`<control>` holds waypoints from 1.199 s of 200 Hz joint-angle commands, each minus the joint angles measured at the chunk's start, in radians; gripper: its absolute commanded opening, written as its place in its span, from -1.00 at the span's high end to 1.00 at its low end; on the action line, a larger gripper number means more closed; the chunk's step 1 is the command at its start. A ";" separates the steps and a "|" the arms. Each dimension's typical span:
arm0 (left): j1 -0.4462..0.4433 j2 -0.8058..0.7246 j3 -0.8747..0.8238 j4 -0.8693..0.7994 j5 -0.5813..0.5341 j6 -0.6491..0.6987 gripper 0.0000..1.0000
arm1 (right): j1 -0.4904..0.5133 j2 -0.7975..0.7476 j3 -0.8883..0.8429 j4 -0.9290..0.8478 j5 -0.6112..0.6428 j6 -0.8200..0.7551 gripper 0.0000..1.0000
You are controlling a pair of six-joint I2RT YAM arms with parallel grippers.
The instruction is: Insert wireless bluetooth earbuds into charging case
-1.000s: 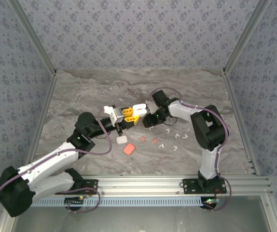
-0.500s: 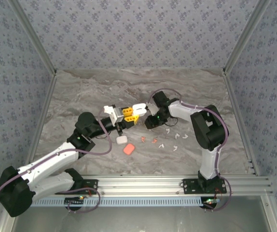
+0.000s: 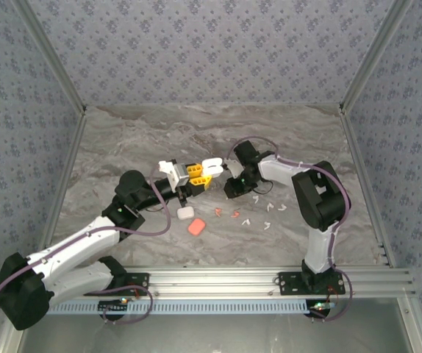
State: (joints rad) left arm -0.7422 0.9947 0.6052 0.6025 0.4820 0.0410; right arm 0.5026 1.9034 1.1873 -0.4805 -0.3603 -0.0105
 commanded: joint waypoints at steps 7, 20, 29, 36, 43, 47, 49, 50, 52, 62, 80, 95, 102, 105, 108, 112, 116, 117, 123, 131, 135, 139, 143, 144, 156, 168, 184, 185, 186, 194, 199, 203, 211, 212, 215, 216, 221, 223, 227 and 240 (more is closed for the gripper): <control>-0.006 -0.010 0.034 0.023 -0.003 0.003 1.00 | 0.001 -0.028 -0.042 -0.069 0.024 -0.011 0.55; -0.006 -0.008 0.034 0.022 -0.002 0.001 1.00 | -0.001 -0.048 -0.053 -0.059 0.029 -0.011 0.59; -0.006 -0.008 0.033 0.022 -0.002 0.001 1.00 | -0.002 -0.072 -0.065 -0.045 0.032 -0.008 0.62; -0.006 -0.007 0.034 0.023 -0.002 0.000 1.00 | -0.005 -0.096 -0.075 -0.030 0.031 -0.005 0.65; -0.006 -0.005 0.034 0.024 -0.002 -0.001 1.00 | -0.010 -0.121 -0.086 -0.013 0.029 -0.002 0.67; -0.006 -0.005 0.034 0.023 -0.002 -0.002 1.00 | -0.011 -0.136 -0.090 -0.004 0.029 0.000 0.68; -0.006 -0.005 0.034 0.023 -0.002 -0.002 1.00 | -0.012 -0.143 -0.093 -0.001 0.029 0.000 0.69; -0.006 -0.005 0.034 0.023 -0.003 -0.002 1.00 | -0.012 -0.148 -0.095 0.000 0.029 0.000 0.69; -0.006 -0.003 0.034 0.023 -0.003 -0.001 1.00 | -0.013 -0.156 -0.097 0.003 0.029 0.000 0.69; -0.006 -0.002 0.033 0.025 -0.002 -0.003 1.00 | -0.017 -0.196 -0.104 0.005 0.035 -0.005 0.69; -0.006 0.001 0.032 0.023 0.001 -0.007 1.00 | -0.024 -0.309 -0.116 -0.001 0.074 -0.017 0.69; -0.006 0.007 0.030 0.026 0.004 -0.017 1.00 | -0.027 -0.421 -0.120 -0.018 0.112 -0.040 0.69; -0.006 0.012 0.027 0.031 0.006 -0.022 1.00 | -0.026 -0.484 -0.120 -0.025 0.126 -0.052 0.69; -0.006 0.015 0.026 0.033 0.007 -0.025 1.00 | -0.027 -0.507 -0.119 -0.028 0.134 -0.057 0.70; -0.006 0.018 0.027 0.034 0.007 -0.026 1.00 | -0.026 -0.533 -0.118 -0.029 0.138 -0.062 0.69; -0.006 0.022 0.026 0.036 0.008 -0.029 1.00 | -0.027 -0.565 -0.115 -0.029 0.145 -0.066 0.69; -0.006 0.027 0.026 0.038 0.009 -0.030 1.00 | -0.027 -0.596 -0.114 -0.030 0.151 -0.071 0.69; -0.006 0.029 0.026 0.038 0.009 -0.031 1.00 | -0.027 -0.603 -0.114 -0.030 0.153 -0.072 0.70; -0.006 0.036 0.026 0.044 0.010 -0.032 1.00 | -0.026 -0.646 -0.111 -0.027 0.161 -0.078 0.70; -0.008 0.049 0.027 0.052 0.013 -0.036 1.00 | -0.027 -0.700 -0.108 -0.017 0.168 -0.083 0.70; -0.008 0.055 0.027 0.056 0.015 -0.039 1.00 | -0.024 -0.729 -0.107 -0.012 0.170 -0.085 0.71; -0.008 0.061 0.028 0.061 0.017 -0.039 1.00 | -0.024 -0.750 -0.106 -0.004 0.170 -0.086 0.71; -0.008 0.067 0.029 0.066 0.018 -0.041 1.00 | -0.023 -0.778 -0.103 0.006 0.170 -0.089 0.71; -0.009 0.069 0.029 0.065 0.018 -0.041 1.00 | -0.022 -0.781 -0.103 0.008 0.169 -0.089 0.71; -0.009 0.088 0.034 0.074 0.026 -0.044 1.00 | -0.013 -0.846 -0.098 0.034 0.160 -0.096 0.72; -0.011 0.105 0.041 0.077 0.032 -0.045 1.00 | 0.003 -0.889 -0.089 0.060 0.144 -0.106 0.72; -0.013 0.125 0.053 0.079 0.045 -0.045 1.00 | 0.040 -0.928 -0.071 0.084 0.117 -0.133 0.72; -0.014 0.126 0.055 0.079 0.045 -0.045 1.00 | 0.043 -0.930 -0.069 0.085 0.117 -0.135 0.72; -0.014 0.126 0.055 0.079 0.046 -0.045 1.00 | 0.046 -0.932 -0.068 0.086 0.117 -0.137 0.72; -0.015 0.135 0.061 0.080 0.050 -0.045 1.00 | 0.072 -0.943 -0.058 0.093 0.118 -0.155 0.72; -0.015 0.140 0.064 0.081 0.053 -0.048 1.00 | 0.088 -0.946 -0.053 0.097 0.118 -0.168 0.72; -0.016 0.143 0.068 0.081 0.055 -0.047 1.00 | 0.102 -0.948 -0.049 0.098 0.121 -0.179 0.72; -0.016 0.149 0.072 0.082 0.059 -0.047 1.00 | 0.128 -0.949 -0.042 0.104 0.131 -0.198 0.72; -0.017 0.149 0.072 0.082 0.059 -0.048 1.00 | 0.130 -0.949 -0.041 0.105 0.132 -0.201 0.72; -0.018 0.151 0.074 0.083 0.061 -0.048 1.00 | 0.140 -0.947 -0.037 0.105 0.134 -0.210 0.72; -0.018 0.151 0.074 0.083 0.061 -0.048 1.00 | 0.141 -0.947 -0.036 0.106 0.135 -0.213 0.72; -0.020 0.155 0.076 0.083 0.064 -0.048 1.00 | 0.157 -0.945 -0.035 0.108 0.139 -0.226 0.72; -0.020 0.155 0.077 0.083 0.064 -0.049 1.00 | 0.162 -0.944 -0.035 0.109 0.141 -0.231 0.72; -0.021 0.157 0.079 0.083 0.065 -0.049 1.00 | 0.173 -0.939 -0.032 0.112 0.146 -0.239 0.72; -0.025 0.161 0.082 0.083 0.067 -0.049 1.00 | 0.202 -0.927 -0.029 0.124 0.155 -0.263 0.72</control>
State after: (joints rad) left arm -0.7555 1.1488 0.6392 0.6323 0.5137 0.0059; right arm 0.6586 0.9611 1.1259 -0.3882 -0.2230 -0.1905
